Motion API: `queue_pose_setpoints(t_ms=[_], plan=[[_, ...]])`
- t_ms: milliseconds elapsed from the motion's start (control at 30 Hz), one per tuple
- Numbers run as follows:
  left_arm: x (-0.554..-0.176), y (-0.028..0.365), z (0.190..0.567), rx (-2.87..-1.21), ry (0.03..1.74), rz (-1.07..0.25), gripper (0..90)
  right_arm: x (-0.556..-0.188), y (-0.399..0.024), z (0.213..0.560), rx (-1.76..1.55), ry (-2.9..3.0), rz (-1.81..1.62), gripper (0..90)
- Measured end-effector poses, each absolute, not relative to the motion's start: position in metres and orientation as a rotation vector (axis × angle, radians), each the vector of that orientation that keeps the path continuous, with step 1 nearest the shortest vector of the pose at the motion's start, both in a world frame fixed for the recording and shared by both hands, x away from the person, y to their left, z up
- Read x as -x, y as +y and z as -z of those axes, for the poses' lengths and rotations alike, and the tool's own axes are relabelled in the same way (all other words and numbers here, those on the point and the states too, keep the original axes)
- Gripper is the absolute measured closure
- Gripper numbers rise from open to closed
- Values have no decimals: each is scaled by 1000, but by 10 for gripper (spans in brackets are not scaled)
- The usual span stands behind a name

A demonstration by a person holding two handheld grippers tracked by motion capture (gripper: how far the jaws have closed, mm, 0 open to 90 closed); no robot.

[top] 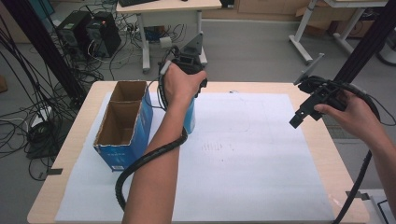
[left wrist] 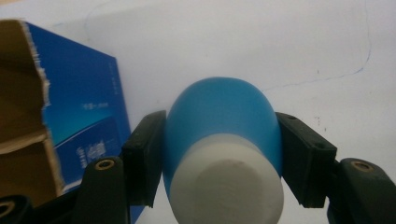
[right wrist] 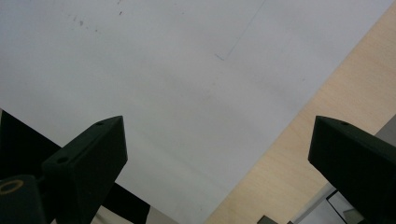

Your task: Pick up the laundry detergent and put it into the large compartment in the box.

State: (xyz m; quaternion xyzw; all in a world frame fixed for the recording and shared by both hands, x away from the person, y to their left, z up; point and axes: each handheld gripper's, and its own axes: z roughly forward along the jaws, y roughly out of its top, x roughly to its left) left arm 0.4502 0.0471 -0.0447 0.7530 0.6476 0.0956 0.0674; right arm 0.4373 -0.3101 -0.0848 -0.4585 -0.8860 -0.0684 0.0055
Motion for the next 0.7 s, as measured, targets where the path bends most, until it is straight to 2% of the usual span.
queue_pose_setpoints(t_ms=[300,567,700], plan=[[-430,66,6,-2209,1989,-349,386,-432,-298,80,1405,-2794,225,45],[-421,90,-20,-2153,2012,-337,386,-430,-291,75,1388,-2809,237,45],[-413,100,-36,-2117,2043,-388,386,-428,-288,73,1386,-2819,239,45]])
